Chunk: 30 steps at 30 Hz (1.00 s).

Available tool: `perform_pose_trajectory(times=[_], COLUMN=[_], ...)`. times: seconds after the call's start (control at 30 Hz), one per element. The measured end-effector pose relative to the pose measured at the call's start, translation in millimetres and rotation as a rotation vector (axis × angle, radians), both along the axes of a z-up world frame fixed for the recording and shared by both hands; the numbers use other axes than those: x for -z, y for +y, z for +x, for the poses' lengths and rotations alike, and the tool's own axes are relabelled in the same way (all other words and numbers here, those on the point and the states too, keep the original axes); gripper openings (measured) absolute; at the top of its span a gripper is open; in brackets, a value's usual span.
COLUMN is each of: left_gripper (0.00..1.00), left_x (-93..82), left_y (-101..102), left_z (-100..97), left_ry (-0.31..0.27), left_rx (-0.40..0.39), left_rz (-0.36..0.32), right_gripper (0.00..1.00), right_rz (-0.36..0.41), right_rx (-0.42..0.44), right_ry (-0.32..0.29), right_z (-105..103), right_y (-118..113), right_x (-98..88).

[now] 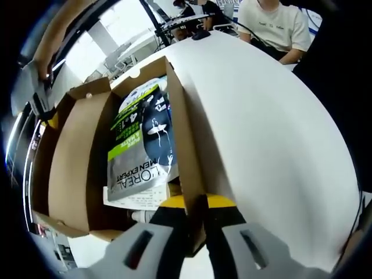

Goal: Operate the shoe box by opening the lid, removing the specified soft item, and placing it in the target area until the item is outside and the box remains undamaged.

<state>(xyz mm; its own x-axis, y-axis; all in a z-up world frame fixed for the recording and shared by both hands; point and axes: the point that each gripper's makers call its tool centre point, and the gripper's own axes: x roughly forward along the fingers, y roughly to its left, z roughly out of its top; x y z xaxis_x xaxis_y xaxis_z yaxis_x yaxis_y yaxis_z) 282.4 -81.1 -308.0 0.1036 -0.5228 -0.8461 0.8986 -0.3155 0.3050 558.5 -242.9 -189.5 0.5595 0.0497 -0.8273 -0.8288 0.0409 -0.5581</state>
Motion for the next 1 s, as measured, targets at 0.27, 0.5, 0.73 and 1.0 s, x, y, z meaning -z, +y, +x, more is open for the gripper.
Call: perform_pose_trajectory(times=[0.27, 0.5, 0.73, 1.0], left_gripper=[0.08, 0.08, 0.08, 0.08], left_x=[0.2, 1.5, 2.7, 3.3], left_y=[0, 0, 0, -1], left_z=[-1.3, -3.3, -2.8, -2.8], left_ry=[0.009, 0.008, 0.004, 0.002], left_rx=[0.002, 0.003, 0.004, 0.007], left_rz=[-0.007, -0.007, -0.004, -0.004], right_gripper=[0.11, 0.14, 0.15, 0.21], right_rz=[-0.014, -0.052, -0.064, -0.055], right_rx=[0.005, 0.002, 0.004, 0.036], right_ry=[-0.007, -0.017, -0.012, -0.030], right_z=[5, 10, 13, 17], right_y=[-1, -2, -4, -6], right_x=[13.3, 26.7, 34.7, 40.7])
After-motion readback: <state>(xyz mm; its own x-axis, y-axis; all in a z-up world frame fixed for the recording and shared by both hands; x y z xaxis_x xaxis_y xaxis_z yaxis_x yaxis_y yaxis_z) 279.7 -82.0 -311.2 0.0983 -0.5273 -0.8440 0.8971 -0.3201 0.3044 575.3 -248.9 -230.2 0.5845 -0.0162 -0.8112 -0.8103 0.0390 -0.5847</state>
